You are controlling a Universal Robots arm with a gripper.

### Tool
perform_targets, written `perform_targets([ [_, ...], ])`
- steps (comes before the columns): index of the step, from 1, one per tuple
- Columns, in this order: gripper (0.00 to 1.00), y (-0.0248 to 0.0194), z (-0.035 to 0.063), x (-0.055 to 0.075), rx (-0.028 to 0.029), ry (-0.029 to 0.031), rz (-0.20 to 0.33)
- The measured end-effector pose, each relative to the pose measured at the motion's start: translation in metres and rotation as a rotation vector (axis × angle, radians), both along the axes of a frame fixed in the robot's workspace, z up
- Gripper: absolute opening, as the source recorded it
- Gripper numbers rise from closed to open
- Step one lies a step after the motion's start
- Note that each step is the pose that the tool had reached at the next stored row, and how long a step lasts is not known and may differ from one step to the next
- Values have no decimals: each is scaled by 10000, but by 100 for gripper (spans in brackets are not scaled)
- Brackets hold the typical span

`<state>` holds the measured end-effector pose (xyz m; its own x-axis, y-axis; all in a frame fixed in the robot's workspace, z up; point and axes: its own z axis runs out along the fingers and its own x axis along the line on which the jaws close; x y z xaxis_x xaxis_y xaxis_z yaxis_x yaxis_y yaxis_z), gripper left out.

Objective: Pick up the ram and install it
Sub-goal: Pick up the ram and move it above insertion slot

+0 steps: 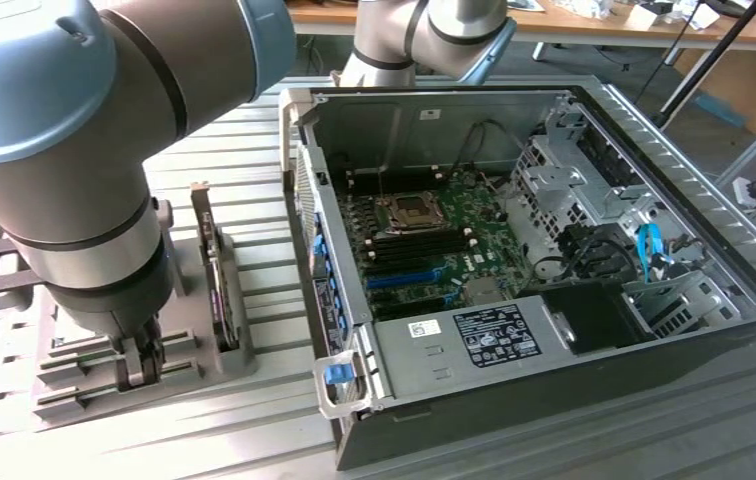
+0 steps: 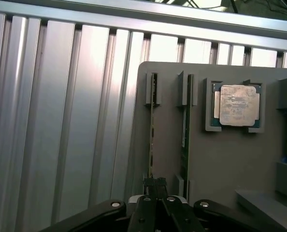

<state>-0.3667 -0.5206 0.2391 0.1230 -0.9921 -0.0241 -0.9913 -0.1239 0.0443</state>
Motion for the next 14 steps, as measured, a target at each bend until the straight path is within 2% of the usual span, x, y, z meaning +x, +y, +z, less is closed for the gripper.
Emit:
perform_targets([
  [8, 11, 1, -87, -14, 0, 1, 14],
  [14, 11, 0, -117, -142, 0, 0, 16],
])
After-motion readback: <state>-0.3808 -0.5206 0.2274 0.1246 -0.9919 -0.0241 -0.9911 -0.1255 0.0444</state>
